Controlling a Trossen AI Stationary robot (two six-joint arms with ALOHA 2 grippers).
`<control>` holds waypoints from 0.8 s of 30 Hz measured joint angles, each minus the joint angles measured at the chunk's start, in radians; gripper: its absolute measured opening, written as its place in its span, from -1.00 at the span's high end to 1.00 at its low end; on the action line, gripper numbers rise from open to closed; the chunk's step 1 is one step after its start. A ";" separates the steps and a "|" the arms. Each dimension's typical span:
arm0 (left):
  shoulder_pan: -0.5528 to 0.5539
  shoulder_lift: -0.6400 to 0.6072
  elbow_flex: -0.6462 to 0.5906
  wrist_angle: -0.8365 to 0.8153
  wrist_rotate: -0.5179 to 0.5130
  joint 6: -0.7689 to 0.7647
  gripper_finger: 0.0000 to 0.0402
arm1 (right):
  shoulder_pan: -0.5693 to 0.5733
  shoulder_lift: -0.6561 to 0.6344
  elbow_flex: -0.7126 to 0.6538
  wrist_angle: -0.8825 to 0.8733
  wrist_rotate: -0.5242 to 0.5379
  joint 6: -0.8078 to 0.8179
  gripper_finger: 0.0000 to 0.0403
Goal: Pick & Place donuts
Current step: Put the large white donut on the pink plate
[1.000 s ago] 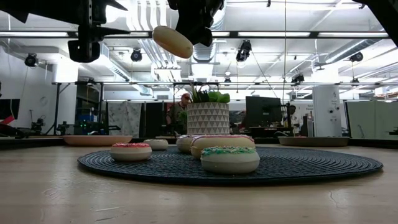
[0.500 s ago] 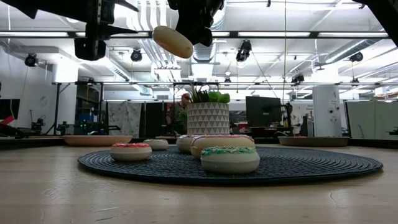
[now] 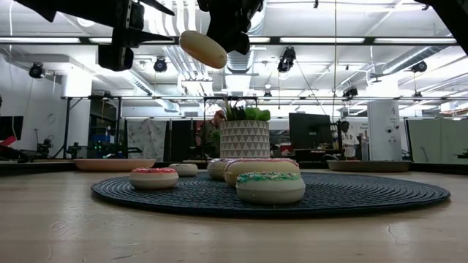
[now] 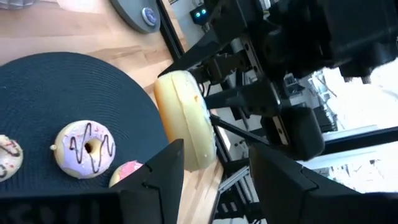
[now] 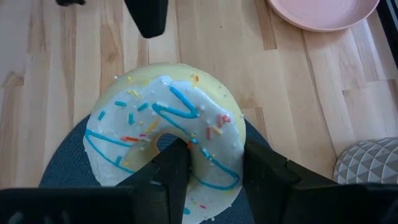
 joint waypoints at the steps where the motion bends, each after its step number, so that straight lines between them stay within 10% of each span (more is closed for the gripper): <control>1: 0.003 0.001 -0.002 0.007 0.003 -0.006 0.23 | 0.000 0.000 0.000 0.000 0.000 0.000 0.39; 24: 0.043 0.154 0.145 -0.086 0.129 0.005 -0.15 | -0.001 -0.027 0.000 -0.001 0.001 -0.008 0.39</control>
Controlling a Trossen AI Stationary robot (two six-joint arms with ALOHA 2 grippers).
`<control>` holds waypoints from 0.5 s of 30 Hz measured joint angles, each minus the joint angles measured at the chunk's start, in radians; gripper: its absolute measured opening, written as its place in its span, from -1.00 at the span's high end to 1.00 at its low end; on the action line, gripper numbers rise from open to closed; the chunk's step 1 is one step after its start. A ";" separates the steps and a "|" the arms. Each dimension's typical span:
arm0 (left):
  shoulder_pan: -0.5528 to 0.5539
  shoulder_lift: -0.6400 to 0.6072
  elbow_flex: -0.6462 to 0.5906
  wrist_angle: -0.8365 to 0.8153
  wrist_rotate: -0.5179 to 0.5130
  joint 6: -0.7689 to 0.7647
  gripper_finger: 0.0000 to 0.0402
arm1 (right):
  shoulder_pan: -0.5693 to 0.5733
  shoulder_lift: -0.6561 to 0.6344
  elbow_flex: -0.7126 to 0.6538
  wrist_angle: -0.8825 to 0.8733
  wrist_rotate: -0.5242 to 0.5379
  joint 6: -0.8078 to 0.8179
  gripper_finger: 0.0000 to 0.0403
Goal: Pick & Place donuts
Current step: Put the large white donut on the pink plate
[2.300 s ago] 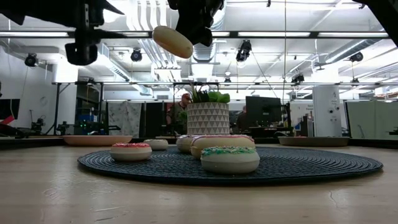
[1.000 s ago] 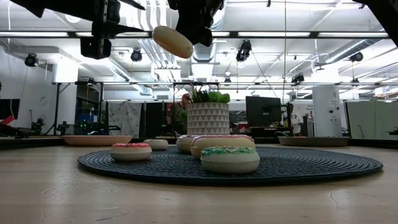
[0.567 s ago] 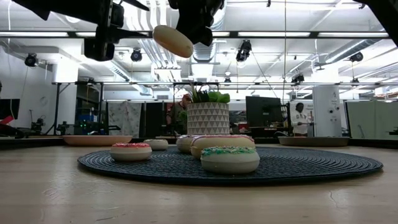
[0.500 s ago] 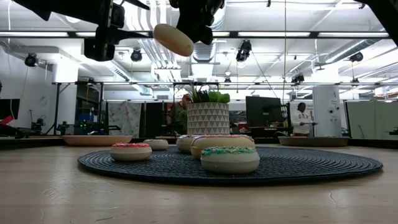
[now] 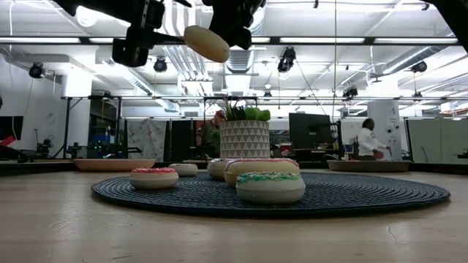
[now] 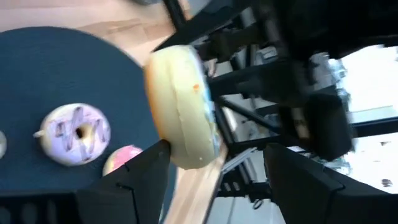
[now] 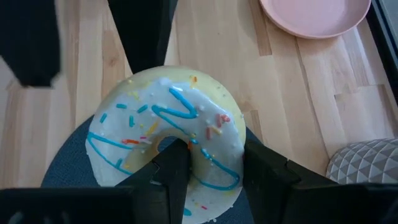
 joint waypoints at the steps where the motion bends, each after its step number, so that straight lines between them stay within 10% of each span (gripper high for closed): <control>1: 0.001 0.008 0.009 -0.014 0.000 0.001 -0.15 | 0.000 -0.002 0.000 0.000 0.000 0.000 0.39; 15: 0.013 -0.006 0.038 -0.071 -0.002 0.002 -0.15 | 0.001 -0.004 0.000 0.001 -0.003 0.000 0.39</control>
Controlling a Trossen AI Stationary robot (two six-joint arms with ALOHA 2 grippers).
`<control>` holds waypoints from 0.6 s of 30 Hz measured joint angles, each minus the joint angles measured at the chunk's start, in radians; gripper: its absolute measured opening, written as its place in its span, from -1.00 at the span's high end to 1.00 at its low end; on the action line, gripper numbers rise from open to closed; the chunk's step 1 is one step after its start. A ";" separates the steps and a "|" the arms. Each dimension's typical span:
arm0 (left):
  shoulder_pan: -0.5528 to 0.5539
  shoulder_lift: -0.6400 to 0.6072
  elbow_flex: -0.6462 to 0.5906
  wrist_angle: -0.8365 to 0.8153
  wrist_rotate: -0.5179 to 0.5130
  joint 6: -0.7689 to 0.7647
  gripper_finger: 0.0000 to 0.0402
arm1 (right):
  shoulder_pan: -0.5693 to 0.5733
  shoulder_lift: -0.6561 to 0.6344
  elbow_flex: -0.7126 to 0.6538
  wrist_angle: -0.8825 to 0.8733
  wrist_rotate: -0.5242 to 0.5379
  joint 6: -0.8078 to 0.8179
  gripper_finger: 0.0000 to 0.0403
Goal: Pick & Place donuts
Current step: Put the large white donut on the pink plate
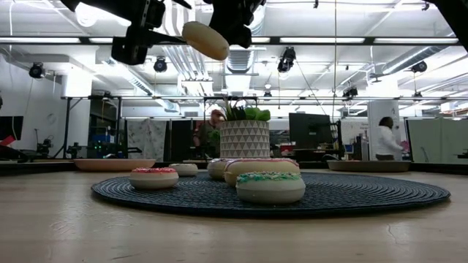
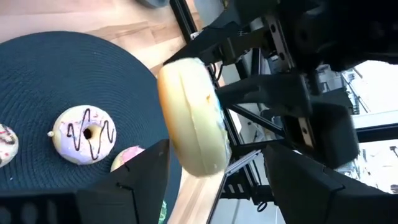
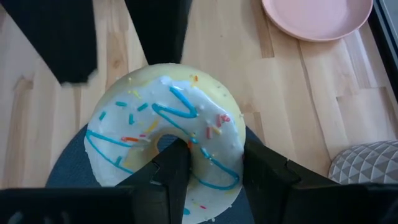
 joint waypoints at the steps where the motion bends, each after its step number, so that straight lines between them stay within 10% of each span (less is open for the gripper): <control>1: 0.000 -0.007 0.001 -0.007 0.000 0.001 -0.15 | 0.000 0.000 0.000 0.000 0.000 0.000 0.39; 18: 0.005 0.014 0.001 -0.050 -0.026 -0.019 -0.15 | 0.000 0.000 0.000 0.001 0.001 0.001 0.39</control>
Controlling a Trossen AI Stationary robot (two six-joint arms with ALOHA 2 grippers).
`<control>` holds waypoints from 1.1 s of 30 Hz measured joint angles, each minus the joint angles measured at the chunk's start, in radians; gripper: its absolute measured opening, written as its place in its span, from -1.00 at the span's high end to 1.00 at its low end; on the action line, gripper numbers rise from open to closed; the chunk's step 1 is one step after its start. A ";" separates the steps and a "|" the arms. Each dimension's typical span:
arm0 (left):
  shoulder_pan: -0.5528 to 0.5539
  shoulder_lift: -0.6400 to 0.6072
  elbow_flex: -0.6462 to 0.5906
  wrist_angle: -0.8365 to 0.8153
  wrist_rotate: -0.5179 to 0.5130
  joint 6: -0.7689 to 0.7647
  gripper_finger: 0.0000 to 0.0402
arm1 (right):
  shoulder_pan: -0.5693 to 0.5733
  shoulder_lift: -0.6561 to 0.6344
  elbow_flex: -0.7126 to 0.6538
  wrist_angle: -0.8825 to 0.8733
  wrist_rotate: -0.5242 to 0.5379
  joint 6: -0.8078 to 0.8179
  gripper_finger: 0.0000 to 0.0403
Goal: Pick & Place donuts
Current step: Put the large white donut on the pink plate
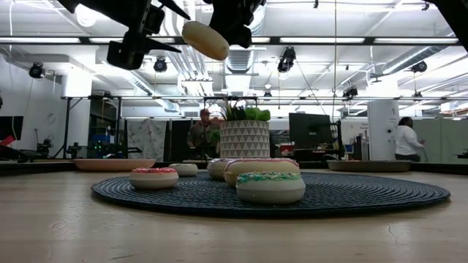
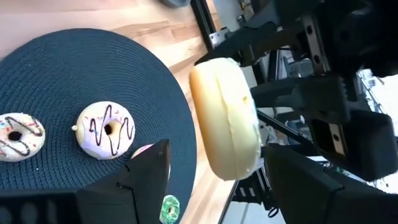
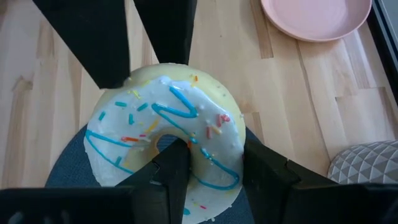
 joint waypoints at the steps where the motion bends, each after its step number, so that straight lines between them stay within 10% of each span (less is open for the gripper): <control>1: 0.002 0.001 0.000 0.000 0.000 -0.006 -0.15 | 0.000 0.000 0.000 0.000 0.000 0.000 0.39; 33: 0.015 0.057 0.068 -0.024 -0.019 -0.001 -0.15 | 0.000 -0.001 0.000 0.001 0.002 0.003 0.39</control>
